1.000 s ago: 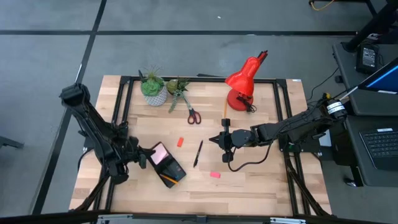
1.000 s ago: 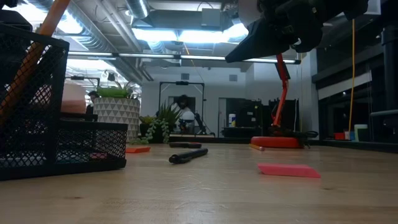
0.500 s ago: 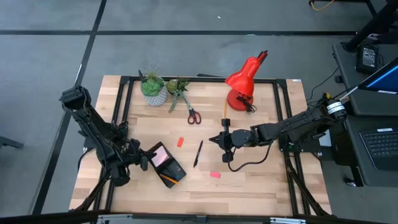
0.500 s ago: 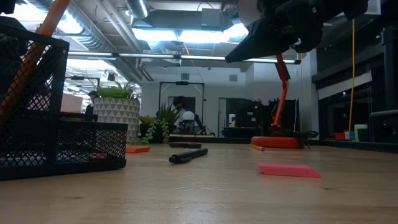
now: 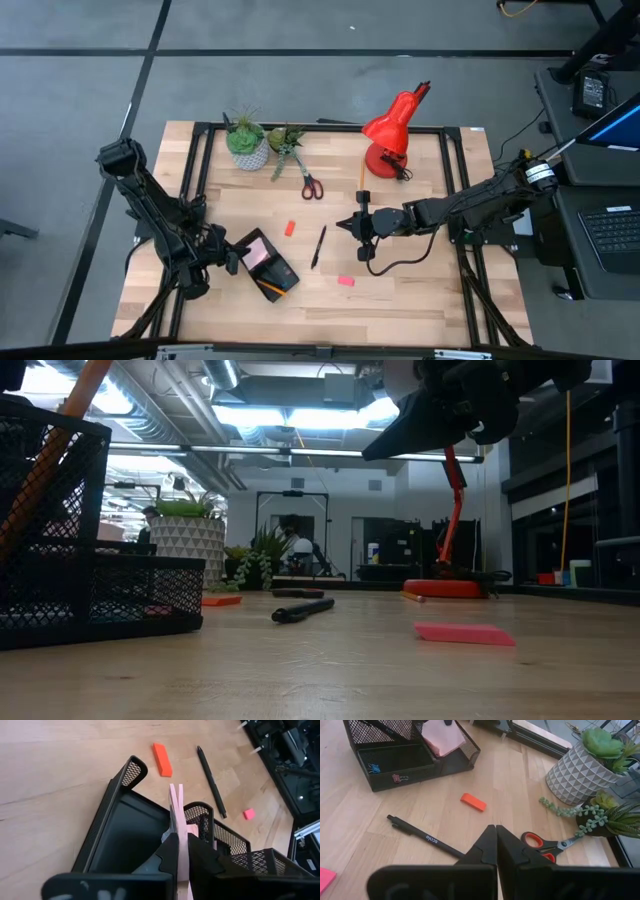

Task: Pick and place office supplies into organizer
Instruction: Put the pink sticky notes into the black desk organizer, then put the orange eraser into the black desk organizer

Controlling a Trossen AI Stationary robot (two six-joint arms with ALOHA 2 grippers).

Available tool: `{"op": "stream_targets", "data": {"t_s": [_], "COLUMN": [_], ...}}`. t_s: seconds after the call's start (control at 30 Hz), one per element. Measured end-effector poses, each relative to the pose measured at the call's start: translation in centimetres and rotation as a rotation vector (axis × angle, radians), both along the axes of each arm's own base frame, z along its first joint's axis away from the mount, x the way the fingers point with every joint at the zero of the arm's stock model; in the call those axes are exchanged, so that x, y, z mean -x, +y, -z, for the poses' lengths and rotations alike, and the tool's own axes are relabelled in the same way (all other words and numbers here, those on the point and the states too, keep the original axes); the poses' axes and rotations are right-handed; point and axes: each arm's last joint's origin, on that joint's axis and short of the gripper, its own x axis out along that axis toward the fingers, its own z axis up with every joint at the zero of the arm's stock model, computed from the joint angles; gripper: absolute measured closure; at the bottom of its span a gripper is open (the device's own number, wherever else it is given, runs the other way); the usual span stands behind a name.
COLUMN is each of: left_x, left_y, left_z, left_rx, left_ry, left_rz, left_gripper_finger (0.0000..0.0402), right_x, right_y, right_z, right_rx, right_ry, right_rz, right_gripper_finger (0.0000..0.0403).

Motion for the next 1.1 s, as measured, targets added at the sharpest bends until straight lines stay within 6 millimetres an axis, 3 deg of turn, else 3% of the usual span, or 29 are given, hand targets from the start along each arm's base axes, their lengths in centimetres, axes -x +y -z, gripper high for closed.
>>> {"op": "stream_targets", "data": {"t_s": [0.3,0.5,0.93,1.1], "left_x": [-0.1,-0.4,-0.7,-1.2], "left_y": [0.1,0.4,0.9,1.2], "left_z": [0.0,-0.1,-0.7,-1.5], "left_rx": [0.025,-0.057,-0.335,-0.425], "left_ry": [-0.007,-0.016,-0.091,-0.073], "left_rz": [-0.022,-0.018,0.002,0.012], "left_gripper_finger": [0.0317,0.0294,0.0295,0.0297], "right_x": [0.0,0.0,0.0,0.1], "right_y": [0.0,0.0,0.0,0.0], "right_z": [0.0,0.0,0.0,-0.9], "right_rx": [-0.001,-0.002,-0.001,-0.015], "right_ry": [0.0,0.0,-0.004,-0.053], "right_rz": [0.001,0.001,0.0,0.001], "right_gripper_finger": [0.0403,0.0403,0.0402,0.0402]}}
